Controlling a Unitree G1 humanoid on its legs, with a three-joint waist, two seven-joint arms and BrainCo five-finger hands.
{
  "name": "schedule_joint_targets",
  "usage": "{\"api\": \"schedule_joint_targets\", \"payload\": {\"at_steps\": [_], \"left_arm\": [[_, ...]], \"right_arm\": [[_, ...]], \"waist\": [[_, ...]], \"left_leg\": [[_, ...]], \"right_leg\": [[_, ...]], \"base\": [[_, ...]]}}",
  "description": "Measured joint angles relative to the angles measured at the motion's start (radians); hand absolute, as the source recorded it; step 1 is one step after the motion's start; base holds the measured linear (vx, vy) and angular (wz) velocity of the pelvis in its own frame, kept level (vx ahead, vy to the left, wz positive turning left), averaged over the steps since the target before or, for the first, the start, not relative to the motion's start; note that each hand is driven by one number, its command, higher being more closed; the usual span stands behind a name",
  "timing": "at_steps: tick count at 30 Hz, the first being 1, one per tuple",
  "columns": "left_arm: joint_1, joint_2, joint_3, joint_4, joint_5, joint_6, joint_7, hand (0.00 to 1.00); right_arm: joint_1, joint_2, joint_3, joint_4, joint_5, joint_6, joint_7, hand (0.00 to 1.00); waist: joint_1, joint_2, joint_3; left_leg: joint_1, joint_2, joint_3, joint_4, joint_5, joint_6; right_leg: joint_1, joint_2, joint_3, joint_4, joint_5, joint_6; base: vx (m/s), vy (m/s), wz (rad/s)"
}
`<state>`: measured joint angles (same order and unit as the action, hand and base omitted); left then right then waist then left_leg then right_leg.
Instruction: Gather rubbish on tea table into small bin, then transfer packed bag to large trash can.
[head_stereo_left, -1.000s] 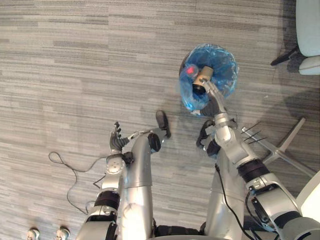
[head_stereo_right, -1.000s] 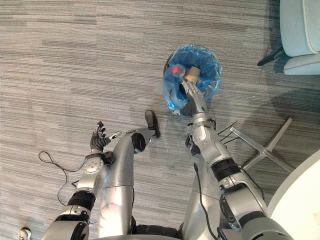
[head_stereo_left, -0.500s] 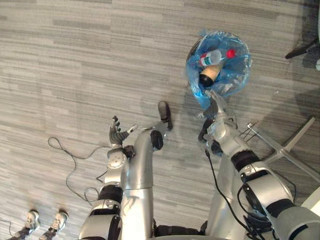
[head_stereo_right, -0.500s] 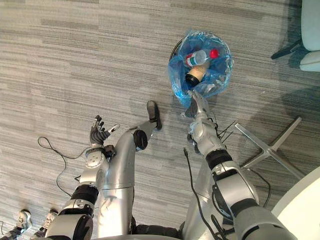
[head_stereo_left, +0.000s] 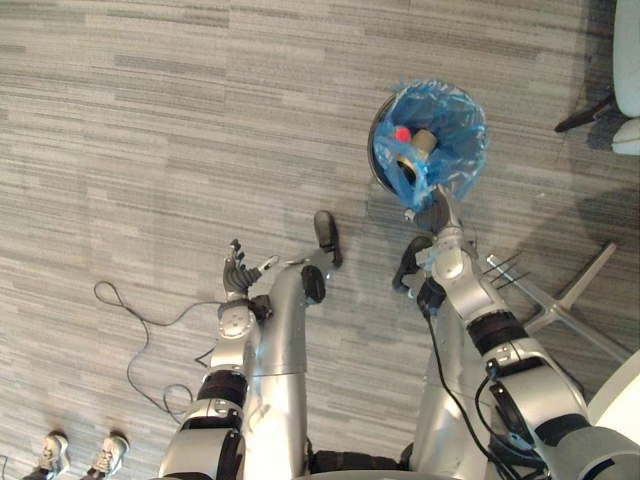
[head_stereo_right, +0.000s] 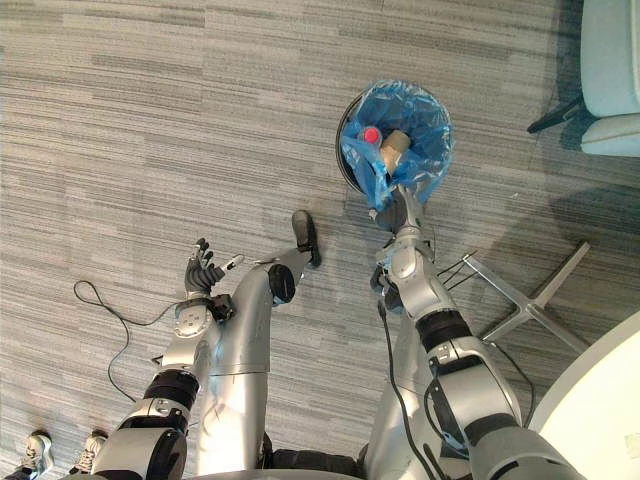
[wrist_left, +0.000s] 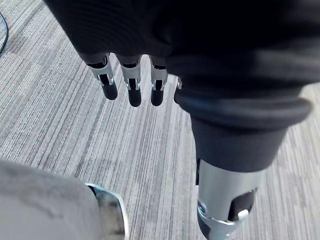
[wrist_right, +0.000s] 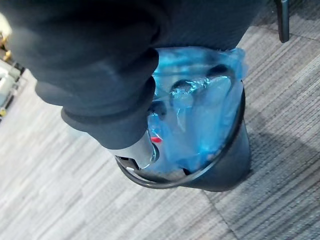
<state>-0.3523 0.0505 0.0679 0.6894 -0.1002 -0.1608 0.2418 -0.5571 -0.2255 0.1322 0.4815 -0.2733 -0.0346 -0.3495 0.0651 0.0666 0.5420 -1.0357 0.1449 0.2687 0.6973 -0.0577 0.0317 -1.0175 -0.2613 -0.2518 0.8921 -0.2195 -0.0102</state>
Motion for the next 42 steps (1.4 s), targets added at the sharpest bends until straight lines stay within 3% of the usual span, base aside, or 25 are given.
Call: {"api": "schedule_joint_targets", "payload": {"at_steps": [5, 10, 11, 15, 20, 25, 29, 30, 31, 32, 33, 35, 36, 37, 38, 39, 41, 42], "left_arm": [[0.132, 0.000, -0.040, -0.037, 0.035, 0.012, -0.025, 0.00], [0.260, 0.024, -0.072, -0.042, 0.077, 0.035, -0.042, 0.00], [0.288, 0.025, -0.088, -0.037, 0.084, 0.041, -0.047, 0.00], [0.345, 0.042, -0.141, 0.025, 0.118, 0.042, -0.051, 0.00], [0.389, 0.069, -0.153, 0.027, 0.152, 0.043, -0.067, 0.00], [0.446, 0.080, -0.148, -0.039, 0.151, 0.041, -0.067, 0.00], [0.447, 0.088, -0.138, -0.127, 0.148, 0.040, -0.066, 0.00], [0.449, 0.086, -0.123, -0.164, 0.140, 0.031, -0.066, 0.00], [0.446, 0.091, -0.107, -0.182, 0.137, 0.026, -0.065, 0.00], [0.447, 0.094, -0.102, -0.189, 0.133, 0.026, -0.065, 0.00], [0.456, 0.098, -0.096, -0.213, 0.130, 0.026, -0.065, 0.00], [0.476, 0.102, -0.096, -0.268, 0.130, 0.024, -0.064, 0.00], [0.497, 0.101, -0.095, -0.327, 0.130, 0.022, -0.064, 0.00], [0.513, 0.098, -0.088, -0.373, 0.130, 0.018, -0.063, 0.00], [0.518, 0.087, -0.075, -0.393, 0.129, 0.016, -0.062, 0.00], [0.540, 0.072, -0.074, -0.418, 0.124, 0.015, -0.063, 0.00], [0.581, 0.068, -0.078, -0.456, 0.108, 0.016, -0.063, 0.00], [0.604, 0.066, -0.099, -0.467, 0.100, 0.017, -0.065, 0.00]], "right_arm": [[0.198, 0.084, -0.011, -0.204, 0.137, -0.029, 0.024, 1.00], [0.382, 0.141, 0.035, -0.342, 0.216, -0.039, 0.077, 1.00], [0.425, 0.143, 0.044, -0.363, 0.229, -0.050, 0.095, 1.00], [0.480, 0.136, 0.067, -0.368, 0.231, -0.076, 0.145, 1.00], [0.492, 0.106, 0.043, -0.371, 0.231, -0.079, 0.182, 1.00], [0.463, 0.088, 0.034, -0.452, 0.231, -0.097, 0.200, 1.00], [0.432, 0.070, 0.033, -0.508, 0.223, -0.114, 0.197, 1.00], [0.415, 0.049, 0.035, -0.527, 0.223, -0.116, 0.195, 1.00], [0.410, 0.042, 0.044, -0.541, 0.224, -0.117, 0.194, 1.00], [0.411, 0.041, 0.047, -0.543, 0.224, -0.118, 0.194, 1.00], [0.408, 0.039, 0.048, -0.548, 0.224, -0.124, 0.195, 1.00], [0.403, 0.024, 0.059, -0.569, 0.224, -0.142, 0.195, 1.00], [0.377, -0.006, 0.076, -0.593, 0.224, -0.156, 0.196, 1.00], [0.342, -0.022, 0.078, -0.597, 0.224, -0.164, 0.196, 1.00], [0.314, -0.042, 0.071, -0.597, 0.225, -0.167, 0.194, 1.00], [0.308, -0.055, 0.069, -0.596, 0.228, -0.167, 0.186, 1.00], [0.306, -0.077, 0.067, -0.596, 0.232, -0.167, 0.177, 1.00], [0.297, -0.099, 0.064, -0.595, 0.233, -0.166, 0.176, 1.00]], "waist": [[-0.005, -0.027, -0.012], [-0.026, -0.105, -0.063], [-0.028, -0.117, -0.099], [-0.051, -0.119, -0.211], [-0.054, -0.116, -0.274], [-0.050, -0.114, -0.278], [-0.050, -0.115, -0.278], [-0.049, -0.106, -0.280], [-0.053, -0.108, -0.276], [-0.053, -0.108, -0.275], [-0.048, -0.108, -0.275], [-0.039, -0.111, -0.277], [-0.018, -0.109, -0.280], [0.003, -0.103, -0.286], [0.005, -0.071, -0.286], [0.007, -0.058, -0.292], [0.008, -0.056, -0.292], [0.009, -0.056, -0.291]], "left_leg": [[0.252, -0.003, 0.041, -0.126, 0.011, -0.016], [0.494, -0.020, 0.063, -0.268, 0.029, -0.036], [0.541, -0.025, 0.062, -0.306, 0.036, -0.035], [0.669, -0.047, 0.050, -0.432, 0.064, -0.049], [0.789, -0.063, 0.034, -0.511, 0.092, -0.034], [0.845, -0.059, 0.032, -0.522, 0.090, -0.034], [0.777, -0.043, 0.040, -0.449, 0.059, -0.020], [0.750, -0.016, 0.047, -0.432, 0.048, 0.000], [0.739, -0.013, 0.050, -0.406, 0.038, 0.015], [0.740, -0.017, 0.038, -0.394, 0.034, 0.019], [0.750, -0.030, 0.005, -0.379, 0.034, 0.019], [0.749, -0.051, -0.026, -0.372, 0.049, 0.012], [0.724, -0.065, -0.049, -0.377, 0.080, 0.008], [0.691, -0.068, -0.066, -0.402, 0.116, -0.005], [0.666, -0.053, -0.099, -0.441, 0.154, -0.025], [0.662, -0.052, -0.133, -0.508, 0.174, -0.054], [0.691, -0.056, -0.143, -0.621, 0.191, -0.094], [0.694, -0.053, -0.115, -0.656, 0.130, -0.175]], "right_leg": [[0.247, 0.018, -0.012, -0.136, 0.024, 0.006], [0.485, 0.044, -0.022, -0.284, 0.040, 0.027], [0.535, 0.053, -0.026, -0.326, 0.046, 0.033], [0.675, 0.083, -0.039, -0.475, 0.081, 0.046], [0.806, 0.106, -0.042, -0.592, 0.113, 0.053], [0.849, 0.139, 0.051, -0.673, 0.181, 0.056], [0.778, 0.150, 0.109, -0.666, 0.237, 0.072], [0.746, 0.159, 0.126, -0.638, 0.234, 0.102], [0.707, 0.147, 0.123, -0.410, 0.125, 0.072], [0.709, 0.142, 0.128, -0.299, 0.074, 0.081], [0.755, 0.145, 0.146, -0.152, -0.001, 0.122], [0.861, 0.165, 0.154, -0.140, -0.063, 0.141], [0.923, 0.188, 0.153, -0.259, -0.134, 0.080], [0.950, 0.208, 0.146, -0.371, -0.167, 0.035], [0.948, 0.237, 0.124, -0.429, -0.155, 0.027], [0.942, 0.267, 0.103, -0.467, -0.130, 0.011], [0.922, 0.277, 0.069, -0.471, -0.100, -0.011], [0.912, 0.263, 0.029, -0.474, -0.079, -0.030]], "base": [[0.05, -0.055, -0.07], [0.14, -0.058, -0.08], [0.15, -0.024, -0.06], [0.19, 0.009, -0.03], [0.14, 0.013, -0.04], [0.04, 0.004, -0.45], [-0.14, 0.071, -0.59], [-0.19, 0.013, -0.25], [-0.23, 0.015, -0.13], [-0.20, -0.004, 0.36], [-0.23, -0.042, 0.63], [-0.26, -0.064, 0.69], [-0.28, -0.071, 0.54], [-0.30, -0.075, 0.58], [-0.32, -0.080, 0.66], [-0.27, -0.072, 0.67], [-0.32, -0.112, 0.89], [-0.31, -0.103, 0.87]]}}
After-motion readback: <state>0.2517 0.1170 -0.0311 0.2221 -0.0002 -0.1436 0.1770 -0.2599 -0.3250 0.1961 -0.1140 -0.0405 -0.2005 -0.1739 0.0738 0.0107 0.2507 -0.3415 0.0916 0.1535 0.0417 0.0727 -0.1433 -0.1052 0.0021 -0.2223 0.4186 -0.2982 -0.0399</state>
